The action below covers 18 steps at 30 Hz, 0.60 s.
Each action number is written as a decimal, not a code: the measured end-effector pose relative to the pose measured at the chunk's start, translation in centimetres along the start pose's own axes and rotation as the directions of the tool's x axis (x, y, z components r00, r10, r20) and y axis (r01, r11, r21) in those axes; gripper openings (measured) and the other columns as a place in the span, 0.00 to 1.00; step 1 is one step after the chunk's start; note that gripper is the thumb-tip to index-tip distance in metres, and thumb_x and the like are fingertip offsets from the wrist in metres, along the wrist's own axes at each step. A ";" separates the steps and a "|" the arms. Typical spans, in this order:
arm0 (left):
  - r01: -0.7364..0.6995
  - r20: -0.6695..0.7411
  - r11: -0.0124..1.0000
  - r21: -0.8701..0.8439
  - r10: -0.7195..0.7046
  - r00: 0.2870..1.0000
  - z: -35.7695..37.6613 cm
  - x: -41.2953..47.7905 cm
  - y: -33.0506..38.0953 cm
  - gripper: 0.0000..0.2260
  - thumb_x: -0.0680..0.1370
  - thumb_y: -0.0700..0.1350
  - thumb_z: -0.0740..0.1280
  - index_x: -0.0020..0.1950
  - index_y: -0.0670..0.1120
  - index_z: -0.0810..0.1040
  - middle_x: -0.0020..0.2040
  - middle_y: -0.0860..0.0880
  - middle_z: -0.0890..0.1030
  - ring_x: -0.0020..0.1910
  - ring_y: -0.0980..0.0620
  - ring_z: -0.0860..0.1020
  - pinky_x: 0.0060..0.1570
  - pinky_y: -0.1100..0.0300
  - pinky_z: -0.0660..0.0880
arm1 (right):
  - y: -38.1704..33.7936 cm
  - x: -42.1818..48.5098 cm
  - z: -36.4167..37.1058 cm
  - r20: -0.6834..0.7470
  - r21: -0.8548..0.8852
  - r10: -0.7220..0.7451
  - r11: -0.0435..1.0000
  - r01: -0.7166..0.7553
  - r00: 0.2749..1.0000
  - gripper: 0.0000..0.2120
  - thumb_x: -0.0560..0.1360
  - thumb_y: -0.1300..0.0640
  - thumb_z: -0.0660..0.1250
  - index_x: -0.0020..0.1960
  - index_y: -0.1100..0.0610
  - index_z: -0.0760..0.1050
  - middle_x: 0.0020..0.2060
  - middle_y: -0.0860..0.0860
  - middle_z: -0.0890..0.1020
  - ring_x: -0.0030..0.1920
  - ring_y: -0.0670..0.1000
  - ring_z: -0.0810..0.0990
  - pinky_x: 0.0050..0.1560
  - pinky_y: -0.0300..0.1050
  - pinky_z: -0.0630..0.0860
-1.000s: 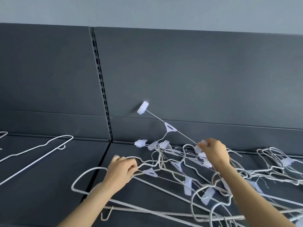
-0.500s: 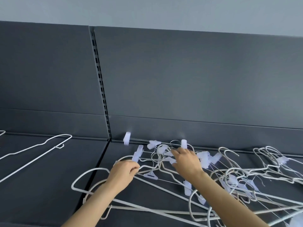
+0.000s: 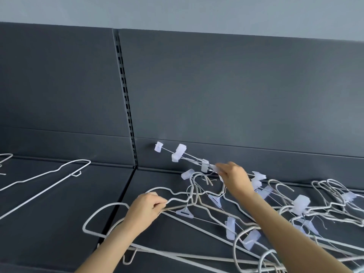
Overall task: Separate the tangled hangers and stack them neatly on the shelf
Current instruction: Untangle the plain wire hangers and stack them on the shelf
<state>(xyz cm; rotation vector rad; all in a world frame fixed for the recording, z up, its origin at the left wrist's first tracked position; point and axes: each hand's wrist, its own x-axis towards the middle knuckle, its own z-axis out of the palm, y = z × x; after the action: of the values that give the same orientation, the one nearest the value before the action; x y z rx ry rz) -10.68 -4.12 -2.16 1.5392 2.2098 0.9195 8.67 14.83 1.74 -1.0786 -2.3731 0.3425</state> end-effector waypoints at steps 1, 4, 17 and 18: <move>0.002 -0.009 1.000 -0.005 -0.002 1.000 -0.2 -0.1 -0.1 0.06 0.75 0.40 0.66 0.43 0.45 0.83 0.38 0.47 0.79 0.39 0.50 0.78 0.44 0.53 0.74 | 0.1 -0.1 -0.5 -0.008 0.056 0.018 0.998 -0.018 1.000 0.08 0.76 0.57 0.64 0.49 0.61 0.79 0.38 0.62 0.79 0.40 0.63 0.77 0.43 0.51 0.73; 0.027 -0.035 0.999 -0.033 -0.028 0.999 -0.2 0.0 -0.3 0.05 0.74 0.40 0.67 0.41 0.44 0.83 0.39 0.46 0.81 0.40 0.49 0.79 0.44 0.51 0.76 | 0.2 -0.1 -1.5 0.005 0.156 0.075 0.985 -0.075 0.997 0.10 0.75 0.55 0.65 0.53 0.58 0.80 0.42 0.60 0.81 0.44 0.61 0.78 0.47 0.49 0.73; 0.065 -0.109 0.997 -0.035 -0.068 0.992 -1.7 1.9 0.1 0.06 0.74 0.39 0.68 0.44 0.46 0.84 0.40 0.46 0.81 0.42 0.48 0.79 0.46 0.50 0.75 | 1.1 -0.6 -3.4 0.176 0.324 0.056 0.940 -0.112 0.983 0.08 0.76 0.57 0.64 0.51 0.57 0.79 0.32 0.46 0.75 0.33 0.48 0.70 0.39 0.40 0.70; 0.084 -0.123 0.995 -0.046 -0.089 0.988 -2.0 1.9 -0.2 0.06 0.74 0.38 0.68 0.44 0.45 0.84 0.40 0.46 0.82 0.42 0.47 0.79 0.47 0.50 0.75 | 1.3 -0.6 -3.8 0.192 0.332 0.069 0.934 -0.131 0.979 0.08 0.76 0.55 0.64 0.50 0.56 0.79 0.31 0.46 0.75 0.32 0.49 0.69 0.37 0.42 0.70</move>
<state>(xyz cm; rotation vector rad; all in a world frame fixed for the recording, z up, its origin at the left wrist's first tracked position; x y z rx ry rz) -12.74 -3.11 -0.57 1.3907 2.3078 1.0537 11.86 15.24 4.15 -1.0382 -2.2943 0.8899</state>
